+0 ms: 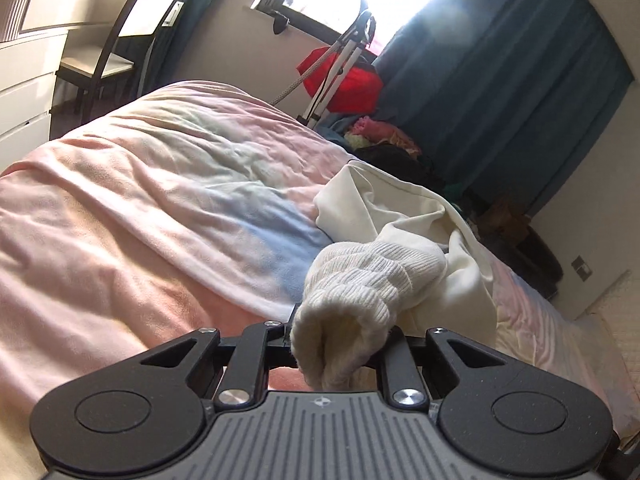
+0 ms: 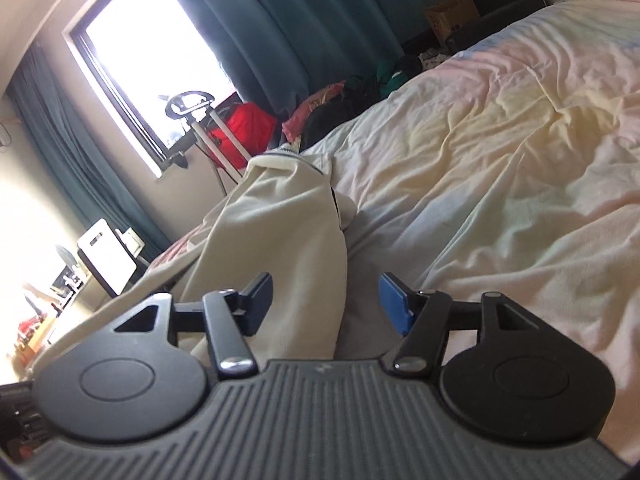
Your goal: Fold clothes
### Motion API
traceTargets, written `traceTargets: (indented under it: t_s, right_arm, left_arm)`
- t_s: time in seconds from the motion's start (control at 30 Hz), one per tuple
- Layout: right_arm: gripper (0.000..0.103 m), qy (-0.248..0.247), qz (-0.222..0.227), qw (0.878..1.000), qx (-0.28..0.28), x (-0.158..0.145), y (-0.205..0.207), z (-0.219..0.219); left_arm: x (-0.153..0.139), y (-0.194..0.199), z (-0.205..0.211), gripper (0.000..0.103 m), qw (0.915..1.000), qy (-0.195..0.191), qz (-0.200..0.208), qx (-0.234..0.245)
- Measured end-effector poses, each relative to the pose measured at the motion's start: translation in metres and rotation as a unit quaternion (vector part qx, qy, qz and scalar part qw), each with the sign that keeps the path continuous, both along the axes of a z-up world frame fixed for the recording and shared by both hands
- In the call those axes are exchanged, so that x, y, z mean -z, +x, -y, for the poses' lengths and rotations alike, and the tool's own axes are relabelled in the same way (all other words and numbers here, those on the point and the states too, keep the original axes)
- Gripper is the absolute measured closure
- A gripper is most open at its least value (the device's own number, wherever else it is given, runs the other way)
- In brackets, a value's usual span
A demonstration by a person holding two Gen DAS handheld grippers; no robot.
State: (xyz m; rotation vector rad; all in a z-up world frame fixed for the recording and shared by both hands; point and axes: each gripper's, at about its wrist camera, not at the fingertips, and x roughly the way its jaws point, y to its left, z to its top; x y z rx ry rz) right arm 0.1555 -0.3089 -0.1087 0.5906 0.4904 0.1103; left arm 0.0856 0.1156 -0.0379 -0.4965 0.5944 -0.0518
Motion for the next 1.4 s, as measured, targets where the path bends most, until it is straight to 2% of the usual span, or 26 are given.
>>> traceTargets:
  t_s: [0.03,0.07,0.1,0.13,0.17,0.23,0.27,0.43,0.5,0.6,0.73,0.8,0.83,1.0,1.03,1.07,1.17,1.23,1.3,1.37,1.4]
  right_arm:
    - [0.043,-0.002,-0.007,1.000,-0.005,0.002,0.001,-0.004]
    - [0.050,-0.004,-0.014,1.000,-0.010,0.004,0.003,-0.008]
    - [0.057,-0.006,-0.022,1.000,-0.015,0.006,0.004,-0.011]
    - [0.070,-0.008,-0.029,0.999,-0.020,0.008,0.005,-0.015]
    - [0.076,-0.010,-0.032,0.999,-0.026,0.011,0.008,-0.020]
    - [0.079,-0.014,-0.036,0.999,-0.038,0.015,0.015,-0.029]
    - [0.079,-0.016,-0.037,0.998,-0.043,0.017,0.018,-0.034]
    - [0.079,-0.010,-0.034,0.994,-0.103,0.025,0.046,-0.059]
    - [0.079,-0.027,-0.025,0.991,-0.132,0.027,0.057,-0.073]
    - [0.079,-0.019,-0.017,0.983,-0.180,0.029,0.068,-0.087]
    - [0.077,0.017,-0.015,0.983,-0.185,0.026,0.068,-0.084]
    - [0.075,0.028,-0.020,0.984,-0.176,0.023,0.066,-0.079]
    - [0.070,0.027,-0.024,0.985,-0.170,0.020,0.064,-0.077]
    - [0.065,0.013,-0.044,0.986,-0.162,0.014,0.056,-0.067]
    - [0.058,0.016,-0.049,0.986,-0.161,0.014,0.054,-0.066]
    - [0.046,0.023,-0.051,0.986,-0.156,0.014,0.052,-0.063]
    - [0.023,0.046,-0.056,0.987,-0.141,0.014,0.043,-0.054]
    - [0.022,0.063,-0.058,0.987,-0.139,0.013,0.038,-0.050]
    - [0.022,0.086,-0.068,0.984,-0.144,0.015,0.039,-0.049]
    - [0.022,0.112,-0.098,0.977,-0.150,0.023,0.041,-0.050]
    - [0.022,0.122,-0.117,0.973,-0.156,0.028,0.043,-0.051]
  left_arm:
    - [0.002,0.003,0.000,0.085,0.9999,0.014,0.010,0.000]
    - [0.003,0.005,-0.002,0.085,0.9995,0.024,0.022,0.001]
    - [0.005,0.009,-0.006,0.085,0.9994,0.021,0.029,-0.002]
    - [0.007,0.014,-0.011,0.085,0.9994,0.010,0.033,-0.008]
    - [0.010,0.019,-0.018,0.086,0.9993,-0.009,0.032,-0.017]
    - [0.016,0.028,-0.030,0.086,0.9981,-0.047,0.020,-0.033]
    - [0.018,0.033,-0.033,0.086,0.9979,-0.052,0.017,-0.035]
    - [0.022,0.051,-0.044,0.086,0.9986,-0.035,0.018,-0.036]
    - [0.025,0.058,-0.049,0.086,0.9986,-0.030,0.021,-0.039]
    - [0.035,0.070,-0.060,0.085,0.9975,-0.039,0.011,-0.058]
    - [0.053,0.081,-0.075,0.085,0.9950,-0.062,-0.021,-0.076]
    - [0.062,0.084,-0.079,0.083,0.9936,-0.070,-0.036,-0.081]
    - [0.065,0.084,-0.080,0.082,0.9933,-0.070,-0.042,-0.082]
    - [0.063,0.082,-0.078,0.078,0.9947,-0.052,-0.046,-0.076]
    - [0.062,0.080,-0.077,0.077,0.9948,-0.048,-0.048,-0.076]
    - [0.061,0.079,-0.077,0.076,0.9948,-0.045,-0.051,-0.076]
    - [0.060,0.077,-0.078,0.074,0.9948,-0.046,-0.061,-0.066]
    - [0.056,0.075,-0.078,0.073,0.9951,-0.037,-0.065,-0.064]
    - [0.052,0.071,-0.079,0.068,0.9945,-0.042,-0.068,-0.067]
    - [0.049,0.067,-0.080,0.059,0.9939,-0.053,-0.071,-0.066]
    - [0.047,0.065,-0.080,0.058,0.9936,-0.057,-0.072,-0.066]
